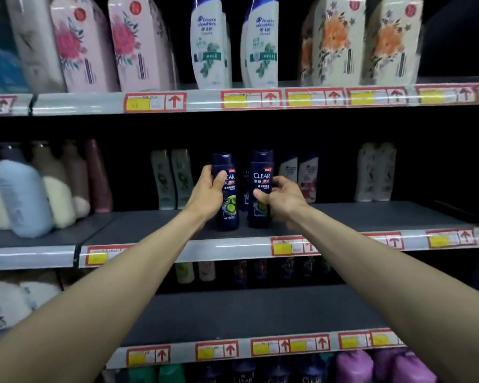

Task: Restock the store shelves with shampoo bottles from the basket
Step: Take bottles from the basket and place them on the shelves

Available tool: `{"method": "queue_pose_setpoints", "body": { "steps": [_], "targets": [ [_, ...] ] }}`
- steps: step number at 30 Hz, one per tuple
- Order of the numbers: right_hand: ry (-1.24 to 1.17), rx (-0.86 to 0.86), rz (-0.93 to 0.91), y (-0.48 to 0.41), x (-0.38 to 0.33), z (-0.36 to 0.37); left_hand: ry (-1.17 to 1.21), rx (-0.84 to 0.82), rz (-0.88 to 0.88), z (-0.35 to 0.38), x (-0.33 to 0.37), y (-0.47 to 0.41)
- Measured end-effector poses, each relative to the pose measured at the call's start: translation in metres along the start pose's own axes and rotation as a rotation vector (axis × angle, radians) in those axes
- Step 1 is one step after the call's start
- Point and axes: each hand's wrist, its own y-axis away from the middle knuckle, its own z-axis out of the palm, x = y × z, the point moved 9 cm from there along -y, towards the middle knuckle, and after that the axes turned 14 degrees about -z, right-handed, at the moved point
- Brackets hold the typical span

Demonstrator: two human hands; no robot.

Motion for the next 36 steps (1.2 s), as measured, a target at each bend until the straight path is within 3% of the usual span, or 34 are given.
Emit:
{"method": "queue_pose_setpoints", "body": {
  "steps": [11, 14, 19, 25, 36],
  "targets": [
    [0.265, -0.034, -0.002, -0.012, 0.023, 0.006, -0.016, -0.054, -0.067, 0.019, -0.021, -0.012],
    [0.428, -0.069, 0.026, -0.005, 0.028, 0.0, -0.177, 0.025, -0.17, 0.01, -0.042, -0.007],
    [0.658, 0.047, -0.071, 0.003, 0.023, -0.002, -0.431, 0.117, -0.258, 0.009, -0.067, -0.005],
    [0.69, 0.062, -0.042, -0.016, 0.026, 0.008, -0.596, 0.15, -0.295, 0.016, -0.063, -0.022],
    [0.737, 0.096, -0.053, -0.042, 0.041, 0.014, -0.586, 0.101, -0.37, 0.036, -0.076, -0.044]
  ]
}}
